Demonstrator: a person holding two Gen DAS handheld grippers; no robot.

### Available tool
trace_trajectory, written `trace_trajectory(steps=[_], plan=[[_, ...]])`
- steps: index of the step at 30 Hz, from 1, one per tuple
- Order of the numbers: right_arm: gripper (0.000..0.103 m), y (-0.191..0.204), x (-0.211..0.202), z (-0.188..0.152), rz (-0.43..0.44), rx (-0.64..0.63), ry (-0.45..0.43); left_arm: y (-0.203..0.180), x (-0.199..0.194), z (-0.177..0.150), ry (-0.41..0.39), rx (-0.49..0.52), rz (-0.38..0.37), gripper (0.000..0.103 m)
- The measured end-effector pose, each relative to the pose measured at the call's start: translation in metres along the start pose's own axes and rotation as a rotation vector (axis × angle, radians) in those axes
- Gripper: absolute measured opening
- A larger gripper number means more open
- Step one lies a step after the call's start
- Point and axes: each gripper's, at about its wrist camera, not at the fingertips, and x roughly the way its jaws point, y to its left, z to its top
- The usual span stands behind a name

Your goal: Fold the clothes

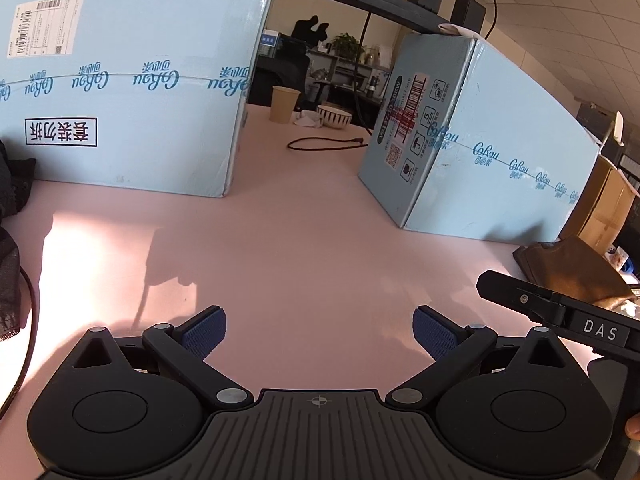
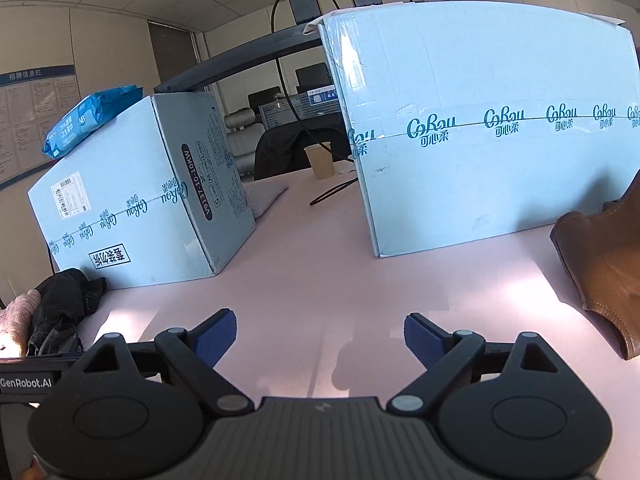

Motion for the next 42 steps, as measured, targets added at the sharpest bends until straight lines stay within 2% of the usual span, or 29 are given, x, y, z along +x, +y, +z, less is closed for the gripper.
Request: trace_trajectory(steps=[10,26,42], plan=[[0.093,-0.001,0.018,-0.014,-0.029,-0.007,0.048,0.007,0.019,-0.006,0.016,0.006,0.080,0.101],[0.093,-0.007,0.041,-0.021,-0.023,0.011,0.140,0.005,0.038,-0.012,0.053,0.039,0.114,0.101],[0.097,0.005,0.048,-0.025,-0.060,-0.072,0.174,0.001,0.040,-0.016,0.061,0.075,0.138,0.102]])
